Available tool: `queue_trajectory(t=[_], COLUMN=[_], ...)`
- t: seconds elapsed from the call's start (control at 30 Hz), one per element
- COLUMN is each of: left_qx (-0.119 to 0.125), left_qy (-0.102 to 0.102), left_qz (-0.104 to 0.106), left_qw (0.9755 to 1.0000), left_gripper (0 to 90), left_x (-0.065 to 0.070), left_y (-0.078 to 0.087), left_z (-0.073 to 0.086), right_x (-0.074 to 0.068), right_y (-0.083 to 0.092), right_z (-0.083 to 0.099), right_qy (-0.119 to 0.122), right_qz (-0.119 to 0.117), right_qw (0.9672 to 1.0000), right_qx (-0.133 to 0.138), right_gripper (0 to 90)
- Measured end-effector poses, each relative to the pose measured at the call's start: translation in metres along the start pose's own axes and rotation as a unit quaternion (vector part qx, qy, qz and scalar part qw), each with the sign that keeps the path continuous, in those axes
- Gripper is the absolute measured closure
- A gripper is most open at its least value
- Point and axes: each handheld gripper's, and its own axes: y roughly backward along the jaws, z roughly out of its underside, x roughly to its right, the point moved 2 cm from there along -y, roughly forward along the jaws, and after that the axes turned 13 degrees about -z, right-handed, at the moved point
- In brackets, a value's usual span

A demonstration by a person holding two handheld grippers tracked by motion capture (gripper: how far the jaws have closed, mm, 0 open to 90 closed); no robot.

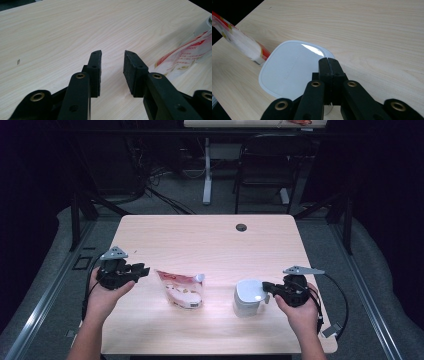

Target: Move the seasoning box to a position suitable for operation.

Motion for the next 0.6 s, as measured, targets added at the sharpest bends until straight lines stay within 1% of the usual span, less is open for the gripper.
queue_trajectory(t=[0.33, 0.6], left_qx=[-0.002, -0.003], left_qy=[0.001, 0.003], left_qz=[-0.001, -0.002], left_qw=[1.0, 1.0], left_gripper=[68.0, 67.9], left_x=[-0.0005, -0.0011], left_y=[-0.0002, -0.0005], left_z=[0.0004, 0.0009], right_x=[0.008, 0.0109], right_y=[0.0037, 0.0045], right_z=[0.0037, 0.0049], right_qy=[-0.025, -0.034], right_qz=[-0.023, -0.03], right_qw=[0.9993, 0.9988], right_qx=[0.015, 0.02], right_gripper=[90.0, 90.0])
